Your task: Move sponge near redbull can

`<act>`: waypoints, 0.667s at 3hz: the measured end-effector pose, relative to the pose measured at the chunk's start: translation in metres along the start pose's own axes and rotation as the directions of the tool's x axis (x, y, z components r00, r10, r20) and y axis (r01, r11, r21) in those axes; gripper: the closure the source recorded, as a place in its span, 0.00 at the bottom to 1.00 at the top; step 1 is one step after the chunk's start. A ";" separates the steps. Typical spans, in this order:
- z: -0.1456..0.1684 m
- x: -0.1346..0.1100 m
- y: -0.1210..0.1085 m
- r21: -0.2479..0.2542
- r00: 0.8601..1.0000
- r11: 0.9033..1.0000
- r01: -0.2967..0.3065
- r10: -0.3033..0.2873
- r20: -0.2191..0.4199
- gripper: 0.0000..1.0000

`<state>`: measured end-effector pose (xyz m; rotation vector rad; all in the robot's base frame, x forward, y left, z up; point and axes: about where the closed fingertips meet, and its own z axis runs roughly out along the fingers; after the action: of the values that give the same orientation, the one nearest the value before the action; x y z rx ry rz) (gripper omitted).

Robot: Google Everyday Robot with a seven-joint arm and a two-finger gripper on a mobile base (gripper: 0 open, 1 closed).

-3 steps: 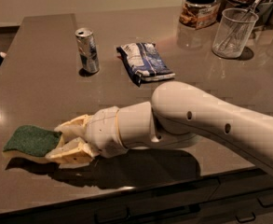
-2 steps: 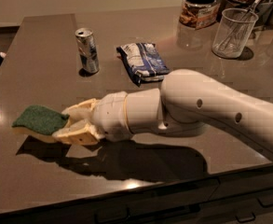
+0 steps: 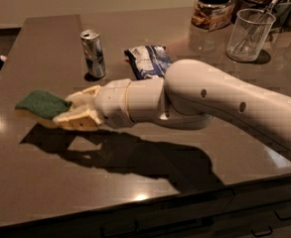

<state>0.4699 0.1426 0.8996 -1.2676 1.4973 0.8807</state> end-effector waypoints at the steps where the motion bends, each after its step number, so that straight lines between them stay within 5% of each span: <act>1: 0.010 0.009 -0.034 0.080 1.000 0.997 -0.002 0.004 -0.023 1.00; 2: 0.002 0.031 -0.085 0.186 0.998 0.982 0.012 0.001 -0.070 1.00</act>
Offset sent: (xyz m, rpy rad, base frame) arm 0.1206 -0.0467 -0.0423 -0.1017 -0.0595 -0.2720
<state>0.5529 0.1180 0.8738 -1.1740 1.5910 0.6810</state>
